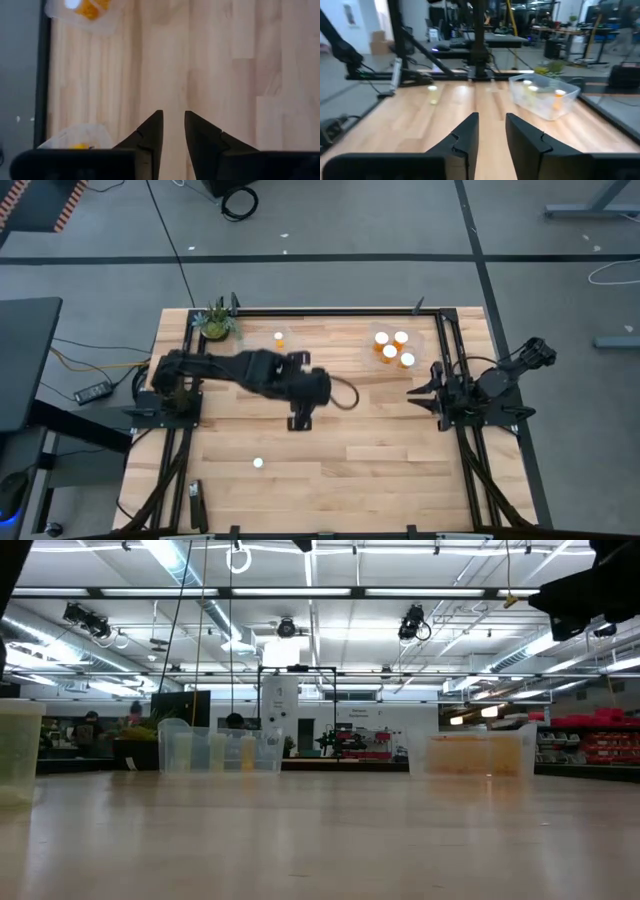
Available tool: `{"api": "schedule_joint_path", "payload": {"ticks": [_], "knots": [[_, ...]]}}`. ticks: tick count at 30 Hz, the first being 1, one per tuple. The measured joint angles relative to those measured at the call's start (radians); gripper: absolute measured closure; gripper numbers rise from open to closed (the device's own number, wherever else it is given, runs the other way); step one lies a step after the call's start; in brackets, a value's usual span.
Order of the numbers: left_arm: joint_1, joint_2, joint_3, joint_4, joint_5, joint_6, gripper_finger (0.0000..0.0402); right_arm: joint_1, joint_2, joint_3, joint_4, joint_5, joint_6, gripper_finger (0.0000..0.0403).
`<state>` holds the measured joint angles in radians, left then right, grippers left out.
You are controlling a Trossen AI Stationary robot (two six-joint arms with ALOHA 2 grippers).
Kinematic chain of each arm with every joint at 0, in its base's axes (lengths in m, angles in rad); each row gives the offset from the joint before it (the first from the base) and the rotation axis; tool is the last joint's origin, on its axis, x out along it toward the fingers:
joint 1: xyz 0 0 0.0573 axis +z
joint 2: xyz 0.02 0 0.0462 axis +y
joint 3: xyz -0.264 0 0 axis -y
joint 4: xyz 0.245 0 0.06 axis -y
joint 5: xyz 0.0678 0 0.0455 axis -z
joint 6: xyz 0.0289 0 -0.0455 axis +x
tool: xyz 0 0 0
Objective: Pick and place medicine bottles into bin by pill shape (circle, oval)
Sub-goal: Put the small yellow pill bottle into the left transparent bin
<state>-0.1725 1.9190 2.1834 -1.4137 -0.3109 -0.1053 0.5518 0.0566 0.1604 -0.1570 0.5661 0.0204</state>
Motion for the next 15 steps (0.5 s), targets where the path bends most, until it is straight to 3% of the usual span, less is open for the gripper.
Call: {"api": "schedule_joint_path", "payload": {"ticks": [8,15], "knots": [[-0.076,-0.16,-0.292,0.203,-0.019,-0.017,0.0331,-0.036,0.002,-0.137,0.251,-0.088,0.035,0.0332],[-0.064,-0.378,-0.585,0.415,-0.022,-0.036,0.0344,-0.233,0.008,-0.151,0.263,-0.223,0.085,0.0361]]}}
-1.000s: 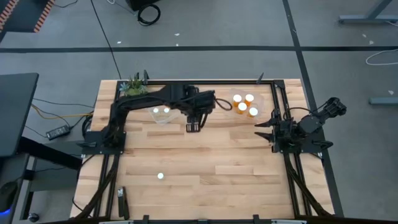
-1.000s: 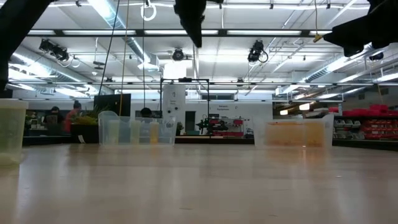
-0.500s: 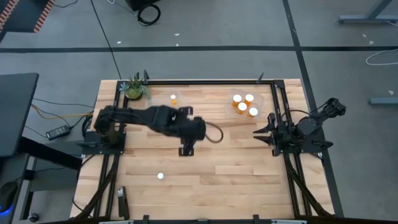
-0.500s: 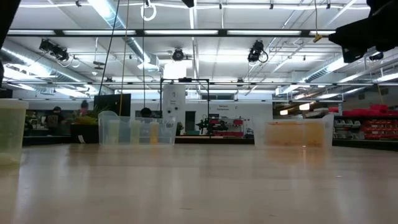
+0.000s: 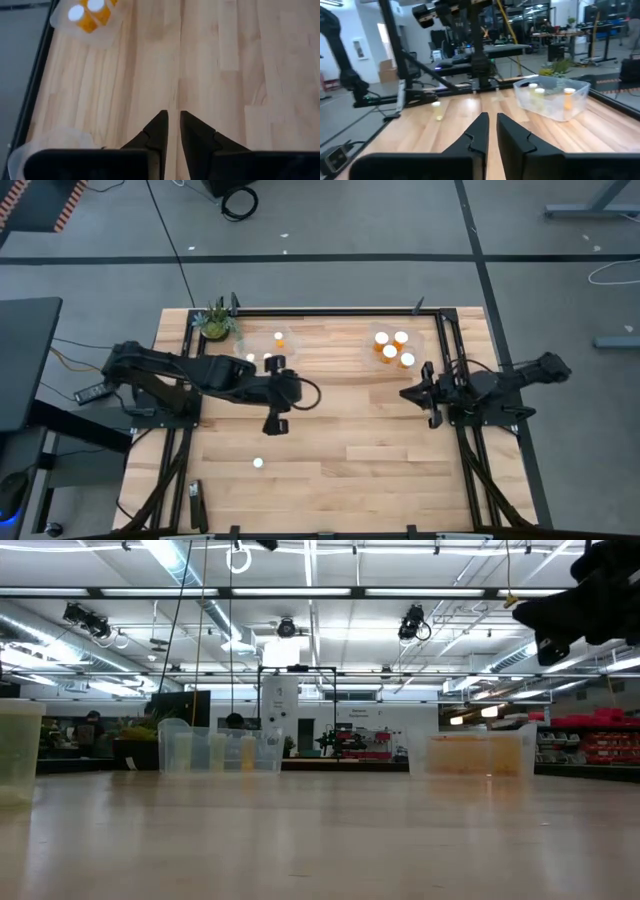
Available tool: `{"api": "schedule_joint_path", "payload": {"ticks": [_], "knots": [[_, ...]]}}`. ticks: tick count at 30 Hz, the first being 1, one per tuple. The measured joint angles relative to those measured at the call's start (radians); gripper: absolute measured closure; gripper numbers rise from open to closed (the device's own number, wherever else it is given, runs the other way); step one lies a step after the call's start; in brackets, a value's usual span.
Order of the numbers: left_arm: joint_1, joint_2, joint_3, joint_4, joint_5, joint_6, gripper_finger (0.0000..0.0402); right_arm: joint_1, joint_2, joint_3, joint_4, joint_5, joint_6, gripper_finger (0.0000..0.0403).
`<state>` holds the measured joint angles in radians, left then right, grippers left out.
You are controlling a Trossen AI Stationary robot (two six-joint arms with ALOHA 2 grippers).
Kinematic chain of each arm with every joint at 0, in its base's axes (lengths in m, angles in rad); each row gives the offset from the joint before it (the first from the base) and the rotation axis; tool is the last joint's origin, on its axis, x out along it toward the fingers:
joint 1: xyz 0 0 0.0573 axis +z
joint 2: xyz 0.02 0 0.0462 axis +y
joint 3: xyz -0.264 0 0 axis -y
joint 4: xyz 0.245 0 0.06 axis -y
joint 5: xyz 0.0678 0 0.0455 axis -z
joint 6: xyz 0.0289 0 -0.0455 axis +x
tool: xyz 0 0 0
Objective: Pick and place medicine bottles into bin by pill shape (circle, oval)
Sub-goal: Put the small yellow pill bottle into the left transparent bin
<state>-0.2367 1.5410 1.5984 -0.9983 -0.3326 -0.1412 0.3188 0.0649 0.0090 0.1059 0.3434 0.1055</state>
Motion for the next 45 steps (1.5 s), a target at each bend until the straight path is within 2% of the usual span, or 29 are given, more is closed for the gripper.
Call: {"api": "schedule_joint_path", "payload": {"ticks": [7,14,20,25,30,35,40,45], "knots": [[-0.004,-0.119,-0.189,0.045,0.035,-0.09,0.0342,-0.229,0.001,0.0,-0.012,-0.185,-0.001,0.0366],[-0.056,-0.178,-0.303,0.08,0.106,-0.203,0.0334,-0.379,0.0,0.001,-0.085,-0.267,0.035,0.0367],[-0.123,-0.184,-0.346,0.065,0.163,-0.332,0.0323,-0.413,0.001,0.001,-0.086,-0.243,0.15,0.0367],[-0.187,-0.173,-0.348,0.046,0.177,-0.414,0.0299,-0.413,0.002,0.001,-0.087,-0.242,0.273,0.0367],[-0.218,-0.171,-0.347,0.046,0.172,-0.509,0.026,-0.413,0.002,0.001,-0.087,-0.242,0.287,0.0367],[-0.239,-0.12,-0.347,0.034,0.2,-0.592,0.0223,-0.413,0.002,0.001,-0.088,-0.241,0.262,0.0367],[-0.256,-0.044,-0.347,0.013,0.261,-0.65,0.0198,-0.413,0.002,0.001,-0.088,-0.24,0.262,0.0367],[-0.281,0.011,-0.347,0.013,0.276,-0.676,0.0177,-0.413,0.002,0.001,-0.088,-0.24,0.262,0.0367]]}}
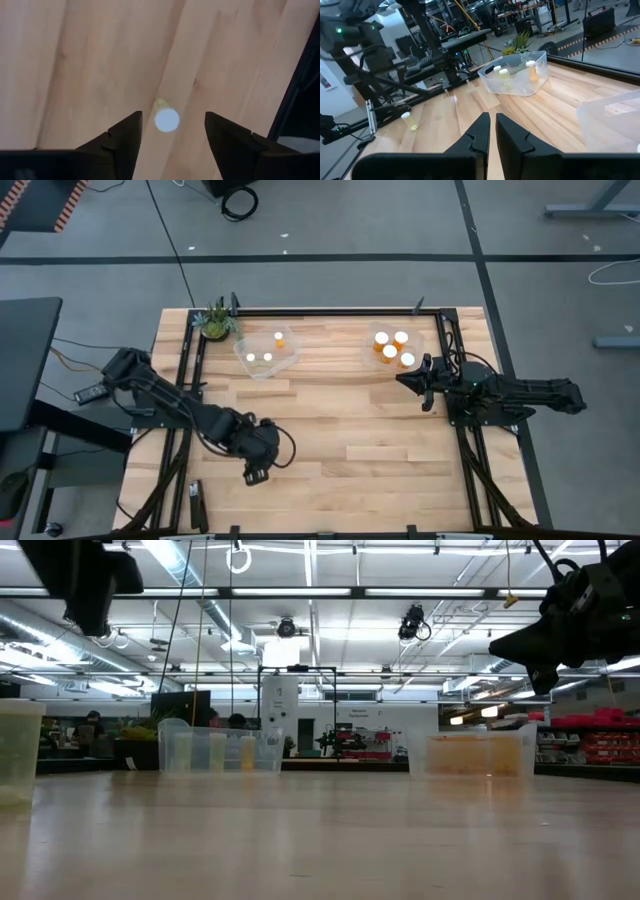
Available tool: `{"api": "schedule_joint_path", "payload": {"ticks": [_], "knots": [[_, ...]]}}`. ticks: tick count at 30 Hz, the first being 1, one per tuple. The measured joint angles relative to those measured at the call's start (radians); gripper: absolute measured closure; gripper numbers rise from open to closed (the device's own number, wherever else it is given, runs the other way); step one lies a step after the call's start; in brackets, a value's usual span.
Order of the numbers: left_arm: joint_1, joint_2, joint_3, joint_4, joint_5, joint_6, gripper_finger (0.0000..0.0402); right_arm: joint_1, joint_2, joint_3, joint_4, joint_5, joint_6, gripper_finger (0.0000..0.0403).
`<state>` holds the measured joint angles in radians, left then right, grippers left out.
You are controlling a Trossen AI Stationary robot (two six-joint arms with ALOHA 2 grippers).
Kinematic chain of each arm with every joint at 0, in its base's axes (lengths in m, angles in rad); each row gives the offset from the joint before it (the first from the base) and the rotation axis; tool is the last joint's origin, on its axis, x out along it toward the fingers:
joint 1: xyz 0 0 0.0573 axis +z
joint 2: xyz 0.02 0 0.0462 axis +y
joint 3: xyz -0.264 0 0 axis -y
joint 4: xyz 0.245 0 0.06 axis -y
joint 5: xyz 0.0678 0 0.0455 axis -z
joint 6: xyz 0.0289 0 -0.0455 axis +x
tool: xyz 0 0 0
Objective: Pick and place medicine bottles into bin by pill shape (circle, oval)
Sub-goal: Put the small yellow pill bottle into the left transparent bin
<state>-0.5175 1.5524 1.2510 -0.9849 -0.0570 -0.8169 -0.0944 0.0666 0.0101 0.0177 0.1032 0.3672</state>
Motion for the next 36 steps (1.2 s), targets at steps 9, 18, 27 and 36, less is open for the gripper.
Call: {"api": "schedule_joint_path", "payload": {"ticks": [9,18,27,36], "knots": [[-0.048,0.073,0.001,0.0,0.038,-0.061,0.017,0.0,0.0,0.0,0.0,0.0,0.0,0.0367],[-0.071,0.143,0.001,-0.011,0.028,-0.027,0.017,0.0,0.0,0.0,0.0,0.0,0.0,0.0367],[-0.076,0.197,0.002,-0.009,0.01,0.028,0.017,0.0,0.0,0.0,0.0,0.0,-0.001,0.0367],[-0.098,0.217,0.002,-0.004,-0.056,0.039,0.017,0.0,0.0,0.0,-0.001,0.0,-0.001,0.0367]]}}
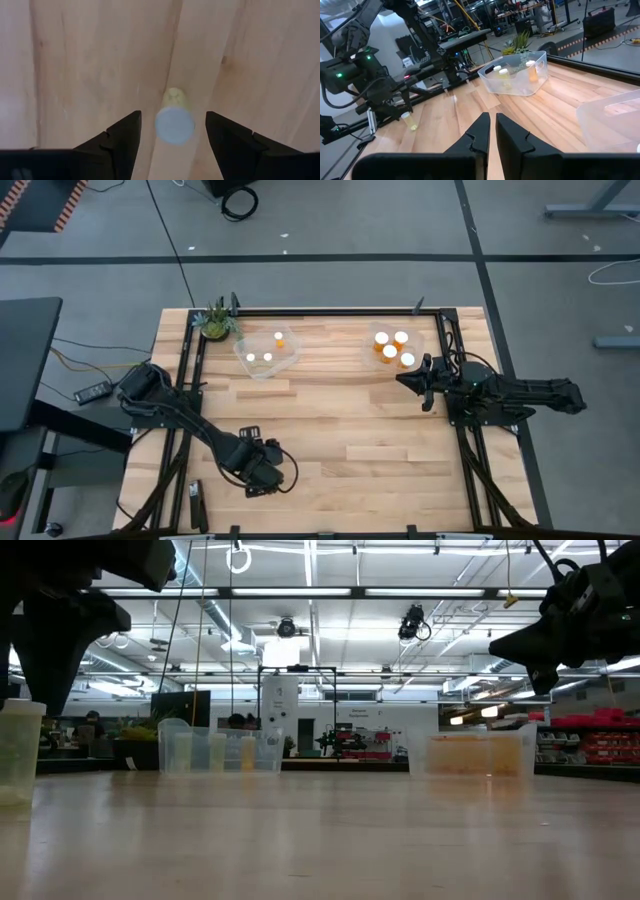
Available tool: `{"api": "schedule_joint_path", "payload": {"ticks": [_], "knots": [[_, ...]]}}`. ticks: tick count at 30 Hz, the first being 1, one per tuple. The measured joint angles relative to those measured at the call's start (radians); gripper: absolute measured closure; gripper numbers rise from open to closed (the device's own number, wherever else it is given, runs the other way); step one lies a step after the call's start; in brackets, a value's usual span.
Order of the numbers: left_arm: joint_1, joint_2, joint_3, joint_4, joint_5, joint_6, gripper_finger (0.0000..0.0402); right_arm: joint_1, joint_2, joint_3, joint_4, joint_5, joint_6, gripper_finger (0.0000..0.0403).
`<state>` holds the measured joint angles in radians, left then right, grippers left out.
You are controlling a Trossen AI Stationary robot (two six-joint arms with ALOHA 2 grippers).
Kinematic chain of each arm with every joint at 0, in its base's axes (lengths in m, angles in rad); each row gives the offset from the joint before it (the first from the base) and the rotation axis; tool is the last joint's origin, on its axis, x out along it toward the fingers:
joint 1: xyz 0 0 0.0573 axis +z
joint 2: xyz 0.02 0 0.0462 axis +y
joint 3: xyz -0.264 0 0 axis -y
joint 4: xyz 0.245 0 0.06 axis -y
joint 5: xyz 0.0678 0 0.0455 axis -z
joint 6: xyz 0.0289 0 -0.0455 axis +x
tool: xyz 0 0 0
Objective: Pick and place medicine bottles into bin by pill shape (circle, oval)
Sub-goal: Put the small yellow pill bottle into the left transparent bin
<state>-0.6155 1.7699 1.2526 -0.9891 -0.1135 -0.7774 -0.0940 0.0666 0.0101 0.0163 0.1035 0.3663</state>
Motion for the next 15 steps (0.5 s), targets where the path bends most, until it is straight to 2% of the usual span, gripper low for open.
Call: {"api": "schedule_joint_path", "payload": {"ticks": [5,15], "knots": [[-0.006,0.001,0.0,0.0,-0.032,-0.001,0.017,0.0,0.0,0.0,0.001,0.0,0.0,0.0367],[-0.012,0.063,0.0,-0.002,-0.024,0.004,0.017,0.0,0.0,0.0,0.002,0.0,0.0,0.0367]]}}
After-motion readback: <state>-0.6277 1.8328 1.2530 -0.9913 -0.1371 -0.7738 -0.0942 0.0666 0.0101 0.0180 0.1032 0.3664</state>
